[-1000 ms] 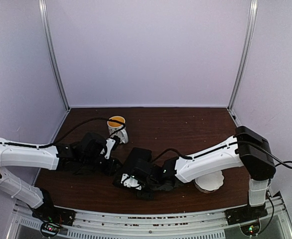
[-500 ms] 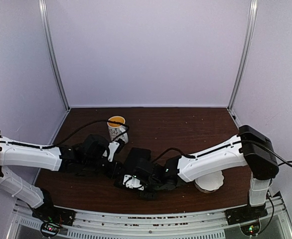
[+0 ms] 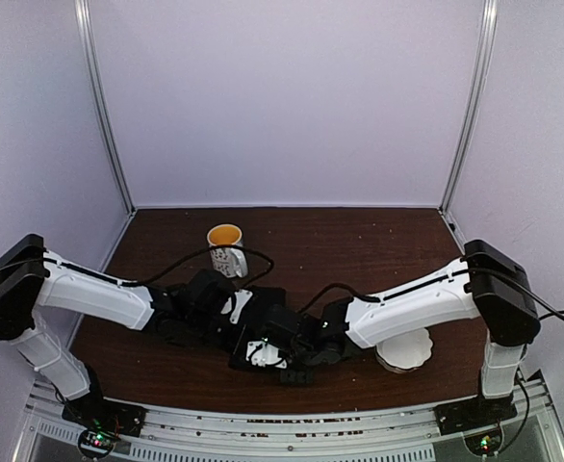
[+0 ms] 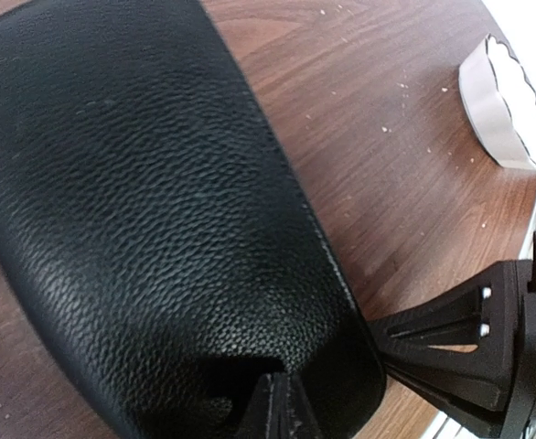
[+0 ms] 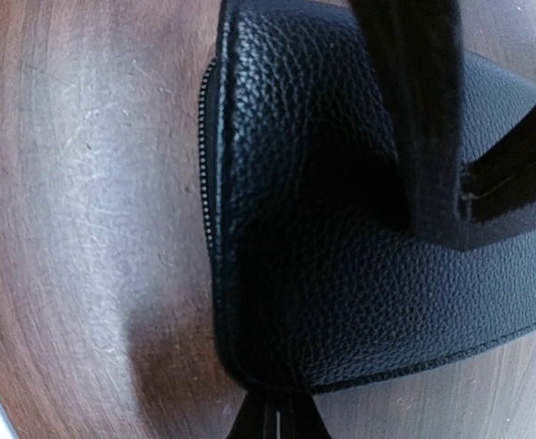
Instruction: Sort the hair-cutting tools
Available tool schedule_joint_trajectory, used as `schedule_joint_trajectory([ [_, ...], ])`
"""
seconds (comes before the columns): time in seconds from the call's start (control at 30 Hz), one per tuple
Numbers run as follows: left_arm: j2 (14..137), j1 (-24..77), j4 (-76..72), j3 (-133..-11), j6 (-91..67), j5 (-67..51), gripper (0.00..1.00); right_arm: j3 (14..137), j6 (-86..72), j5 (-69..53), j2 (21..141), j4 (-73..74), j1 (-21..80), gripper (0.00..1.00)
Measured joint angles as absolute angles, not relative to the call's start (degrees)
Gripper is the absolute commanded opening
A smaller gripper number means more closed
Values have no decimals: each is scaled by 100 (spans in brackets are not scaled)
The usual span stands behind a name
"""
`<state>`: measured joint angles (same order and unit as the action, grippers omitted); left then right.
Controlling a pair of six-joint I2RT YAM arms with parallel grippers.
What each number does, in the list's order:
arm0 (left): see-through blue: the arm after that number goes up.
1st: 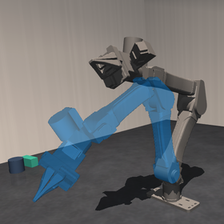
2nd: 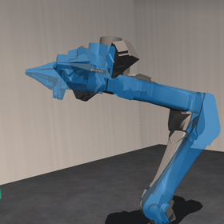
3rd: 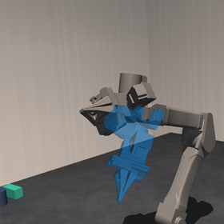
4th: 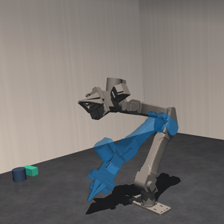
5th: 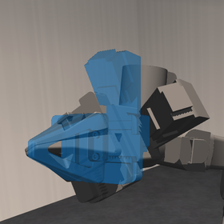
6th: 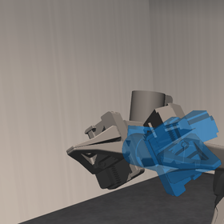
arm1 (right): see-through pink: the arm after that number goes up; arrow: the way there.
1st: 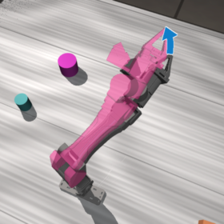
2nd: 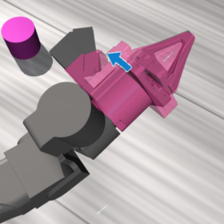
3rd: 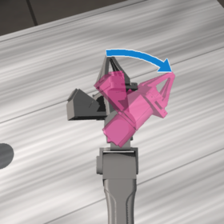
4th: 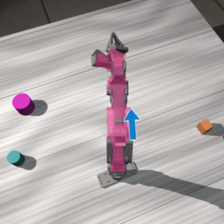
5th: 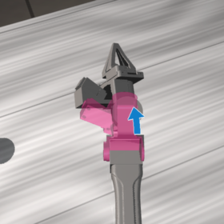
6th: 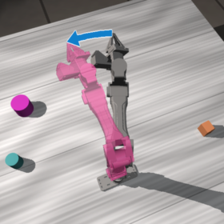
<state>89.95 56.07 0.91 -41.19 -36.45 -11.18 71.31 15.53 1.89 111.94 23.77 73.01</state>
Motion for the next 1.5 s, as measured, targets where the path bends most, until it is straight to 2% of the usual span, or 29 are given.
schedule_joint_trajectory([
  [0.43,9373,5465,-582,-4158,-4018,-1385,0,7279,2158,-410,11201,2727,6729,0],
  [0.87,9351,5354,-1074,-4012,-4246,-996,0,7754,2445,-1243,11469,3238,6296,0],
  [1.2,9273,5470,-1031,-3920,-4259,-899,0,7631,1793,-1275,11478,2558,5660,0],
  [1.5,9365,5529,-1138,-3940,-4252,-985,0,7583,1581,-1326,11472,2307,5614,0],
])
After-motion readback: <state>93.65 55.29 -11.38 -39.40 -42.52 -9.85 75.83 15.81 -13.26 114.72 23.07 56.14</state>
